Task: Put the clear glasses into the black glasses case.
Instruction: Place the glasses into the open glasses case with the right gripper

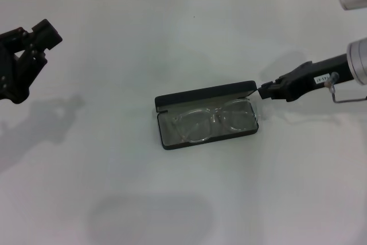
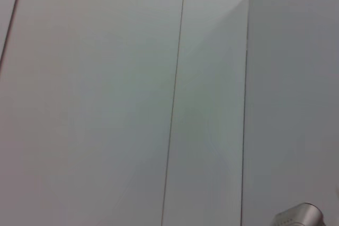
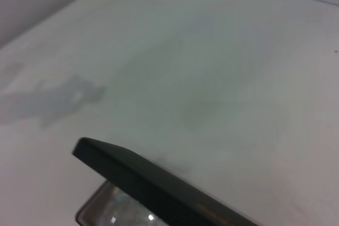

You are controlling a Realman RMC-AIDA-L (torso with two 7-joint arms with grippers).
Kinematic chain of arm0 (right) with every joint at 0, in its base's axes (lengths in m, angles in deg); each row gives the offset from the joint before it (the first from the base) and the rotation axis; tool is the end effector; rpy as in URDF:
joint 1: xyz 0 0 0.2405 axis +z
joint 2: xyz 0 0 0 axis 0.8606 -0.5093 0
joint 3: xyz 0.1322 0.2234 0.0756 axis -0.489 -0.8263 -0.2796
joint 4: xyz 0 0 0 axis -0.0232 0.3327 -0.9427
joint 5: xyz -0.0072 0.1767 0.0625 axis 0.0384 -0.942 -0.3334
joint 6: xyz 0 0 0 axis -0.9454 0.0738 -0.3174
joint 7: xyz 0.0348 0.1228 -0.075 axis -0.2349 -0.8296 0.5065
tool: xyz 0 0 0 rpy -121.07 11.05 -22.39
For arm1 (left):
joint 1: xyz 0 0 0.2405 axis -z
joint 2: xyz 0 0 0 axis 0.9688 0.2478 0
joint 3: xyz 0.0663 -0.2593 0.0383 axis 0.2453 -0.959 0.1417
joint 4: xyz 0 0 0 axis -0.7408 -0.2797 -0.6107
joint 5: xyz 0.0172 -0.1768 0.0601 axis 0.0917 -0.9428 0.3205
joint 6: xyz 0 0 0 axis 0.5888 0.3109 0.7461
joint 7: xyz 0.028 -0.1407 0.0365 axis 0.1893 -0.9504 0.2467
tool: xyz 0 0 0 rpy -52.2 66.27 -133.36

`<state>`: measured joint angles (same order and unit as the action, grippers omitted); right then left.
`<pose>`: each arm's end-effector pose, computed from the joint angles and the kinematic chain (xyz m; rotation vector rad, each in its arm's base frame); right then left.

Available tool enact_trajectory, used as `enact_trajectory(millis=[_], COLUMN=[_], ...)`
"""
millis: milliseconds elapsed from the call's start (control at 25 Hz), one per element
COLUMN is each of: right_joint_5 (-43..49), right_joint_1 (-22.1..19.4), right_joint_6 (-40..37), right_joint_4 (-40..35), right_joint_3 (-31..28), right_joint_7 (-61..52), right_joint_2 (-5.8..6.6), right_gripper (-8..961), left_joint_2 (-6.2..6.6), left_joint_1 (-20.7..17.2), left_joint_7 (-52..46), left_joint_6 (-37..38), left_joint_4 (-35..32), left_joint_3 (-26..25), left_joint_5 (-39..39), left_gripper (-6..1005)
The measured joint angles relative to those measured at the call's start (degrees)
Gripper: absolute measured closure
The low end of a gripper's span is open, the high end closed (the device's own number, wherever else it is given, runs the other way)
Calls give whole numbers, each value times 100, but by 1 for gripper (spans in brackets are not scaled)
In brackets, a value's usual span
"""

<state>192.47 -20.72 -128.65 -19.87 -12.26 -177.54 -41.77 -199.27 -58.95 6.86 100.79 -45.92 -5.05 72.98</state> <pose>0.2087 0.3768 -0.0177 -2.7405 0.9324 0.1168 -0.2772 0.2555 0.0606 -2.2234 -0.3315 -1.3119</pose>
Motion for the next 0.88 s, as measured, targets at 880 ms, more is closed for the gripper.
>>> enact_trajectory(millis=[880], right_joint_5=[1594], right_joint_1=[329], right_joint_6=[-346], right_joint_4=[-632], right_joint_3=[462], right_joint_7=[-788], right_joint_2=[-33], right_gripper=[847], left_joint_2=[-71], left_joint_1=[128], left_joint_7=[-118], left_joint_6=[163], left_joint_4=[9], left_joint_3=[35], left_joint_5=[112], left_gripper=[904])
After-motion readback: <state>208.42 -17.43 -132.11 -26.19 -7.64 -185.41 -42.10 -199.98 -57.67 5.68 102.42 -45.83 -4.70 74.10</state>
